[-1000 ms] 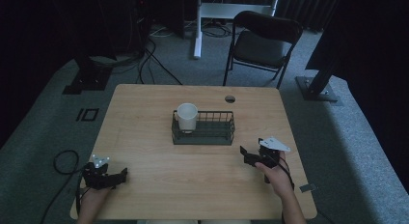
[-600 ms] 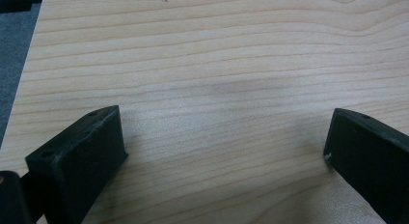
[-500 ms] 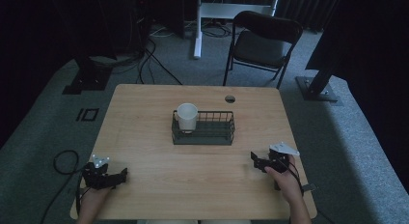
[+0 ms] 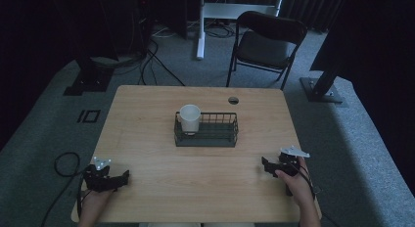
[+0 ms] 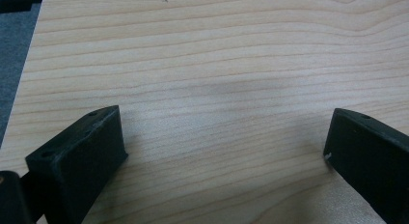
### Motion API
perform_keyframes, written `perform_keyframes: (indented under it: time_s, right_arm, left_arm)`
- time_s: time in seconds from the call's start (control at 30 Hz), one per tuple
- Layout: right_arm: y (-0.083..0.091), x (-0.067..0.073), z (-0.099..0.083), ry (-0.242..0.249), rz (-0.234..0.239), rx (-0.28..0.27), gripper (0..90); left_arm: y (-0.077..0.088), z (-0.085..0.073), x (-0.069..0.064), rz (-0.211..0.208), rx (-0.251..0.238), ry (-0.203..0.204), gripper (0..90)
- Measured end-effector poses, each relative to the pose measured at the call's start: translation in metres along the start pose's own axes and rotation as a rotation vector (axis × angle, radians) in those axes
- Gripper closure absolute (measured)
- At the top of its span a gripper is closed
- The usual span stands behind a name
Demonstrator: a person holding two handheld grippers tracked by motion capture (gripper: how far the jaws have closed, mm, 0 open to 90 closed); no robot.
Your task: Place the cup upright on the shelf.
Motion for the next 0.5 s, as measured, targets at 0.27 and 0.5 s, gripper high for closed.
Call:
perform_keyframes:
  time_s: [0.27, 0.5]
  right_arm:
    - [-0.005, -0.001, -0.007, 0.064, 0.007, 0.041, 12.5]
    - [-0.005, -0.001, -0.013, 0.115, 0.030, 0.062, 12.5]
  left_arm:
    - [0.000, 0.000, 0.000, 0.000, 0.000, 0.000, 0.9]
    - [0.000, 0.000, 0.000, 0.000, -0.001, 0.001, 0.9]
Point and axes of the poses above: each handheld gripper's, and its own axes: y roughly backward along the jaws, z roughly out of its top, x roughly to its left, the point moved 3 cm from there along -y, roughly forward along the jaws, and after that the axes turned 13 degrees about x, right-handed, at the moved point
